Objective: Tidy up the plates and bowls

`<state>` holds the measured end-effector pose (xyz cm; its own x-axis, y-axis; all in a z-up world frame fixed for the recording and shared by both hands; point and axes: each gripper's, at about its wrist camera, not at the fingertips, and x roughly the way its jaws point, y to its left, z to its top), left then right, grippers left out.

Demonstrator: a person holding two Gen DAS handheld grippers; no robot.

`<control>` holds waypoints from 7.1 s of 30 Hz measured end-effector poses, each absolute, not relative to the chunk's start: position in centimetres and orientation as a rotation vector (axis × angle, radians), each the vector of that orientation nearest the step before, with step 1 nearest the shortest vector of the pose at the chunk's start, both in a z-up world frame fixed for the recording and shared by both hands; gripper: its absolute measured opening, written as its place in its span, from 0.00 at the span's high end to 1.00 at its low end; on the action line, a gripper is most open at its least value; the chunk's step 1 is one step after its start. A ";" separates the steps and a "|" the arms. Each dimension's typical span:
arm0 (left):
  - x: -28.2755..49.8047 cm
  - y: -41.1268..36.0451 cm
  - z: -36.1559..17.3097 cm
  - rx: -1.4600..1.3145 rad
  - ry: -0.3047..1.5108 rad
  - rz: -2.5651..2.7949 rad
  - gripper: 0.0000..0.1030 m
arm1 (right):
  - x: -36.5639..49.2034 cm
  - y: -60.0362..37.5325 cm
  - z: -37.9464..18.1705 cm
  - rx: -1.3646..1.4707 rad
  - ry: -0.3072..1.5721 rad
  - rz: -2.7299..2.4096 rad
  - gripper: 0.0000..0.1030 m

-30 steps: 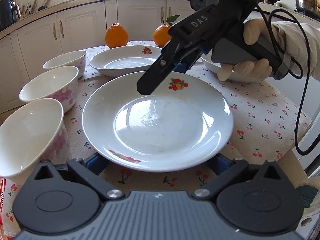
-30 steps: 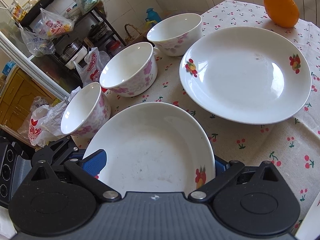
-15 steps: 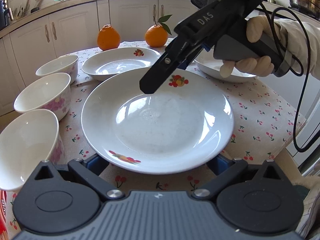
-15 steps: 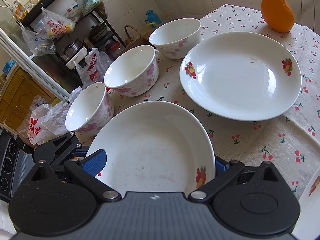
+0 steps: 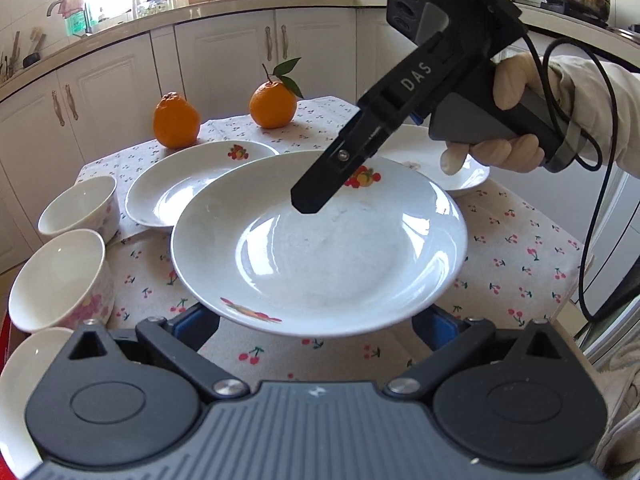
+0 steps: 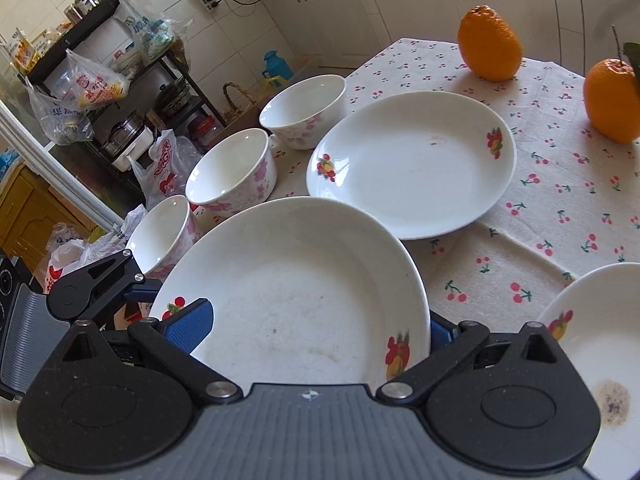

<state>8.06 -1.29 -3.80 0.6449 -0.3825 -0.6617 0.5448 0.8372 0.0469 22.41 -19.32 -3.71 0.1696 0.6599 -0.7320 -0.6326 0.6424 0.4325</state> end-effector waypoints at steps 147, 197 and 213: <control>19.3 -2.7 -8.8 0.071 0.751 -0.160 0.00 | 18.3 -22.7 -0.4 -0.219 0.847 0.514 0.00; 22.0 -2.7 -8.8 0.029 0.694 -0.138 0.06 | 43.7 -12.3 -6.9 -0.152 1.099 1.117 0.15; 22.1 -2.6 -8.9 0.055 0.701 -0.125 0.06 | 43.9 -13.4 -7.0 -0.043 1.133 1.152 0.15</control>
